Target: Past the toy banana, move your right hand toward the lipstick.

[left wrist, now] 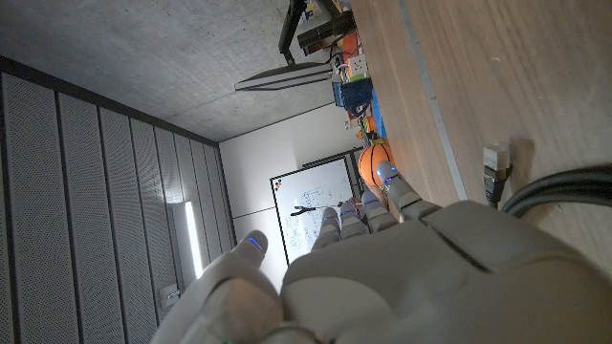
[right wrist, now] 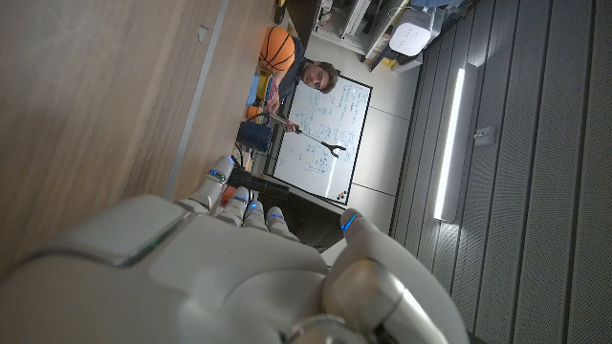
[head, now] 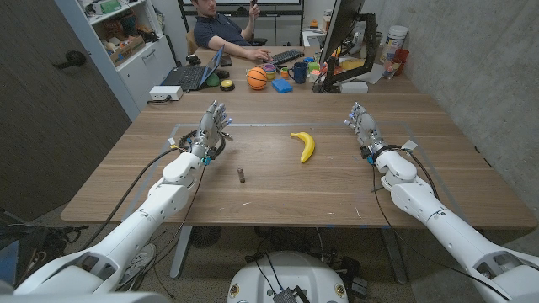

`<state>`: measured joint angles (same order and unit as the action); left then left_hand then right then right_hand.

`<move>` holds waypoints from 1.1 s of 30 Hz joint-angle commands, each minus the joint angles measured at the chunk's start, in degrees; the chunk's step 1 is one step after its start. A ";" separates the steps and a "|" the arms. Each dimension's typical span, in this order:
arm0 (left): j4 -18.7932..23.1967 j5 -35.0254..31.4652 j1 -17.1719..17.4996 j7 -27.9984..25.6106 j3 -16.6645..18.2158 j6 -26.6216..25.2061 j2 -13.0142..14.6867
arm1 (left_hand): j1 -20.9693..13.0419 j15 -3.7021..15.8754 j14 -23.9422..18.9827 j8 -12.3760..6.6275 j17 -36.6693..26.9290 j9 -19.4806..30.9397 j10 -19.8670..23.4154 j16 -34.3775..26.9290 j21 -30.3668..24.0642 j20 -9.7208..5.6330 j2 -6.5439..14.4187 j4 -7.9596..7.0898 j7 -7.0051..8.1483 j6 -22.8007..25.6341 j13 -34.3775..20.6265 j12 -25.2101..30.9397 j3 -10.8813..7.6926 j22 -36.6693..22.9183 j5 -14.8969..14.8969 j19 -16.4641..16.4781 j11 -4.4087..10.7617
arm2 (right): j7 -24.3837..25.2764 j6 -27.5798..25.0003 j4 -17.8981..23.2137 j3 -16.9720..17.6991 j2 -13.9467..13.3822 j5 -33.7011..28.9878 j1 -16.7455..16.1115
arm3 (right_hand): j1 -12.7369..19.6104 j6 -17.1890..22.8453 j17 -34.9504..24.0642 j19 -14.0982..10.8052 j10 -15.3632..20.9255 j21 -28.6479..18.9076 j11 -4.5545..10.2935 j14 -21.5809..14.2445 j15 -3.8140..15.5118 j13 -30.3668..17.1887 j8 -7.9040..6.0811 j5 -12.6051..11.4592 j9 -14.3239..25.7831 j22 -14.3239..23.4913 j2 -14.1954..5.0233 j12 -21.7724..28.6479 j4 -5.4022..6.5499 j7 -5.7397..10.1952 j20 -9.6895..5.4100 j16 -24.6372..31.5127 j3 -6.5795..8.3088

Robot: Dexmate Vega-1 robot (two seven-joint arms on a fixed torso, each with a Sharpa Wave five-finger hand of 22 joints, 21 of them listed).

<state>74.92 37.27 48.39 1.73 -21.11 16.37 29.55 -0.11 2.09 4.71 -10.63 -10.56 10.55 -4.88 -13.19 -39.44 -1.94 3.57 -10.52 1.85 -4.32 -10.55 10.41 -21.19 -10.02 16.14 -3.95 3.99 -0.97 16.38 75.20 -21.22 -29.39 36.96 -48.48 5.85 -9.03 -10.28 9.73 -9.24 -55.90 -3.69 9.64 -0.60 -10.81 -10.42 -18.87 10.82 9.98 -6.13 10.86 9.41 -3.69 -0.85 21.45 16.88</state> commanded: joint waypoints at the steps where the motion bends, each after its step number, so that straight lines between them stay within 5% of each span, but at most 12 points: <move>1: 0.12 0.31 0.20 0.22 0.12 0.04 0.08 | 0.00 -0.03 0.68 -0.32 -0.08 0.12 -0.38 -0.20 -0.17 -0.49 5.44 0.00 -0.03 -0.39 -0.18 0.30 -0.38 -0.22 0.41 -0.48 -0.12 | 1.10 -0.14 0.80 -0.11 -0.22 -0.91 -0.13 | 0.18 -0.33 -0.16 14.63 -0.44 -1.05 0.01 9.67 0.11 -0.32 -0.47 -0.33 0.08 0.10 -3.90 0.26 0.16 -0.01 -0.40 0.26 0.32; 21: -0.09 0.27 0.32 0.02 0.30 0.43 0.03 | -0.02 -0.07 0.64 -0.34 -0.07 0.12 -0.32 -0.16 0.17 -0.35 5.45 0.01 0.00 -0.34 -0.18 0.30 -0.18 -0.22 0.50 -0.37 -0.18 | 2.55 3.29 2.02 -1.26 -0.98 -6.37 1.04 | -0.44 -0.56 -0.27 13.84 -0.69 -0.77 -0.28 9.37 -0.09 -0.35 -0.46 -0.03 0.11 0.10 -3.15 0.20 0.37 0.63 -0.52 0.09 0.03; 33: -0.10 0.31 0.43 0.00 0.39 0.63 0.03 | -0.02 -0.11 0.67 -0.35 -0.07 0.12 -0.37 -0.13 0.38 -0.31 5.40 0.03 0.01 -0.29 -0.18 0.28 -0.03 -0.23 0.56 -0.34 -0.24 | 8.58 4.50 6.87 -1.96 -2.90 -15.09 0.21 | 0.25 2.68 0.07 11.64 0.93 -0.72 -0.16 7.45 -0.24 -0.27 -1.47 0.05 0.09 0.04 -2.16 0.70 -0.55 1.26 -0.25 0.06 -0.03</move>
<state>74.85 37.54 48.65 1.82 -20.83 16.73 29.59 -0.11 2.08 4.71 -10.63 -10.54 10.53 -4.87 -13.19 -39.19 -1.94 3.57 -10.51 1.85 -4.31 -10.53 10.39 -21.18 -10.01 16.46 -3.94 3.98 3.74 19.52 78.54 -22.51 -30.90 27.96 -47.69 5.85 -6.54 -10.12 9.89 -8.89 -56.57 -3.98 9.84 -0.81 -10.91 -11.75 -18.86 10.80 9.85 -6.12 11.31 9.27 -2.46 -1.02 21.45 16.73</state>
